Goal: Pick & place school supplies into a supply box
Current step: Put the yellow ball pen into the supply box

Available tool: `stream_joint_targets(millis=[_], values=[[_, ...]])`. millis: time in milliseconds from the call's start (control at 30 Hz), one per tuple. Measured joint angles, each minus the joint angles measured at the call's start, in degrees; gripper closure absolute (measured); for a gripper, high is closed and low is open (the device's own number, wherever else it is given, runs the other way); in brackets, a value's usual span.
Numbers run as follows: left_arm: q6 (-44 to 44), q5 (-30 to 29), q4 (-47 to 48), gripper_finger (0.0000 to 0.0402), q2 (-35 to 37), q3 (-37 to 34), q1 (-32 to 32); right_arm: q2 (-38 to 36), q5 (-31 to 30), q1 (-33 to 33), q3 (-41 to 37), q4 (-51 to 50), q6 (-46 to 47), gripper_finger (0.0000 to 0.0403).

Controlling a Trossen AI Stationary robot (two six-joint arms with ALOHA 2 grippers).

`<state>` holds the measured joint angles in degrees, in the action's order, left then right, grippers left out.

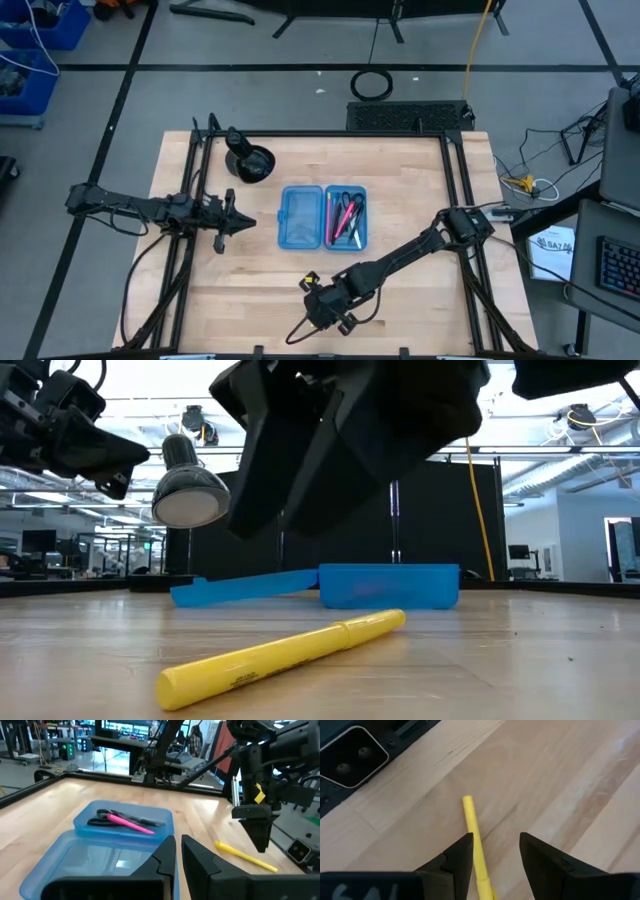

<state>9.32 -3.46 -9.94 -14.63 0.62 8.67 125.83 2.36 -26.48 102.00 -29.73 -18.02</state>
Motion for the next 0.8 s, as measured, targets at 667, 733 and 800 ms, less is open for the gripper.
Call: stream_joint_targets(millis=[667,733,800], values=[[-0.22,0.15,1.62,0.0371,0.0,0.0,0.01,4.6,0.79,-0.61,-1.75,2.06,1.42,0.0255],[-0.17,0.15,1.64,0.0371,0.0,0.0,0.0,4.51,0.94,-0.61,-3.01,2.67,0.29,0.027],[-0.17,0.35,1.64,0.0371,0.02,0.0,0.02,4.4,1.22,-0.59,-4.27,3.18,-0.76,0.0294]])
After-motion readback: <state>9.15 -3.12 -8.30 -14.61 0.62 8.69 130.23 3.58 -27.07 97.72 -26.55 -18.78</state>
